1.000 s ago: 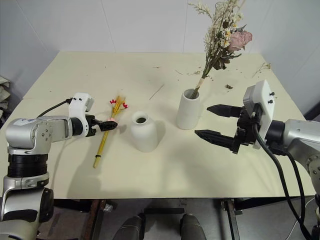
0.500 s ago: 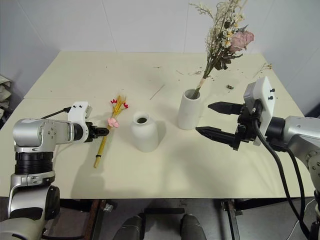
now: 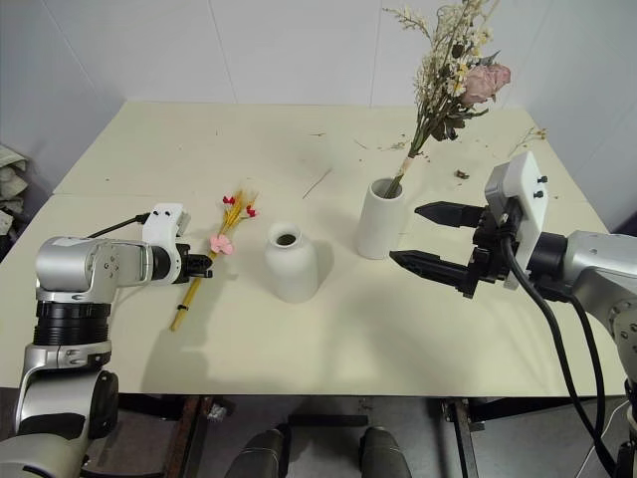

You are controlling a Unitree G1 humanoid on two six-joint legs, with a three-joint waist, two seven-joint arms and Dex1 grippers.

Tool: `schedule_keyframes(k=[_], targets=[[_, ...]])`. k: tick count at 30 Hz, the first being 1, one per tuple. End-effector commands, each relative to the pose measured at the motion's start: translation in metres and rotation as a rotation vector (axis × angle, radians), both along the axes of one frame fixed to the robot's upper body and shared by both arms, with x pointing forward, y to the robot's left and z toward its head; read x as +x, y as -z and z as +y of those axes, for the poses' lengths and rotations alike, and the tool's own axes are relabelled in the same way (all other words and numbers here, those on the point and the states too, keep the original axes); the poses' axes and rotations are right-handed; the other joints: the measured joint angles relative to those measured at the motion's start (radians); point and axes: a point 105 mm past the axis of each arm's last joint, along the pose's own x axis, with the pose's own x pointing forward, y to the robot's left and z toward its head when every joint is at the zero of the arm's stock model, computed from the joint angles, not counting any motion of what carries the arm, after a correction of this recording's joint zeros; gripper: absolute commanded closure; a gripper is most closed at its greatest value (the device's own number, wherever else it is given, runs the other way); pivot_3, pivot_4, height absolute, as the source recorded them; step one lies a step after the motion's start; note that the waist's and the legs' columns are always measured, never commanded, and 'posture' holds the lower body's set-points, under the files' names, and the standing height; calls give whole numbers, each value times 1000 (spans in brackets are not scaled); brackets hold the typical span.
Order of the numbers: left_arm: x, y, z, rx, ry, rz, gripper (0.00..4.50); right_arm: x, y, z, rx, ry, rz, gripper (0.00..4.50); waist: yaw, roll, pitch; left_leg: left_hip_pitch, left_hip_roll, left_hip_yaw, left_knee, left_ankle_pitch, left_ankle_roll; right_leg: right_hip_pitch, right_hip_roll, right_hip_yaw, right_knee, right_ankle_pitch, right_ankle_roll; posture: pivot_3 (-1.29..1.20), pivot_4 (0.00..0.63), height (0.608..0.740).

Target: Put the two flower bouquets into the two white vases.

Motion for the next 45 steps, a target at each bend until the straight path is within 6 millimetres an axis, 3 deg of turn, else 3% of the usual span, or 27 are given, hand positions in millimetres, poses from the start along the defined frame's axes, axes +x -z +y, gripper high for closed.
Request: schedule_keyframes(k=[1, 3, 6, 14, 17, 23, 30, 39, 45], targets=[[5, -7, -4, -24, 21, -69, 4473, -3, -8, 1, -3, 0, -51, 0, 1, 0, 0, 0, 0, 0, 0, 0, 0, 0, 0, 0, 0, 0, 0, 0, 150, 740], [8, -14, -8, -19, 54, -130, 4473, -3, -8, 1, -2, 0, -50, 0, 3, 0, 0, 0, 0, 0, 0, 0, 0, 0, 0, 0, 0, 0, 0, 0, 150, 740], [10, -25, -11, 127, 168, -209, 4473, -3, -7, 1, -4, 0, -47, 0, 5, 0, 0, -1, 0, 0, 0, 0, 0, 0, 0, 0, -1, 0, 0, 0, 150, 740], [5, -16, -8, 130, 152, -121, 4473, -2, -6, -2, -17, 8, -35, 0, 4, 0, 0, -1, 0, 0, 0, -1, 0, 0, 0, 0, -1, 0, 0, 0, 150, 740], [7, -21, -4, 117, 115, -127, 3932, -1, -6, -2, -18, 9, -33, 0, 4, 0, 0, -1, 0, 0, 0, -1, 0, 0, 0, 0, -1, 0, 0, 0, 150, 740], [6, -28, -5, 124, 122, -134, 2110, 0, -6, -2, -20, 10, -33, 0, 4, 0, 0, -1, 0, 0, 0, -1, 0, 0, 0, 0, -1, 0, 0, 0, 150, 740], [8, -13, -5, 50, 80, -57, 85, 1, -4, -1, -23, 18, -30, 0, 6, 0, 0, -1, 0, 0, 0, -1, 0, 0, 0, 0, -1, 0, 0, 0, 150, 740], [10, 5, -7, 75, 99, 22, 85, 1, -4, -1, -26, 31, -31, 0, 14, 0, 0, 0, 0, 1, 1, -1, 0, 0, 0, 0, 0, 0, 0, 0, 150, 740], [13, 7, -5, 114, 110, 13, 1560, 1, -5, -1, -26, 39, -34, 0, 16, 0, 0, 1, 0, 1, 1, -1, 0, 1, 0, 0, -1, 0, 0, 0, 150, 740]])
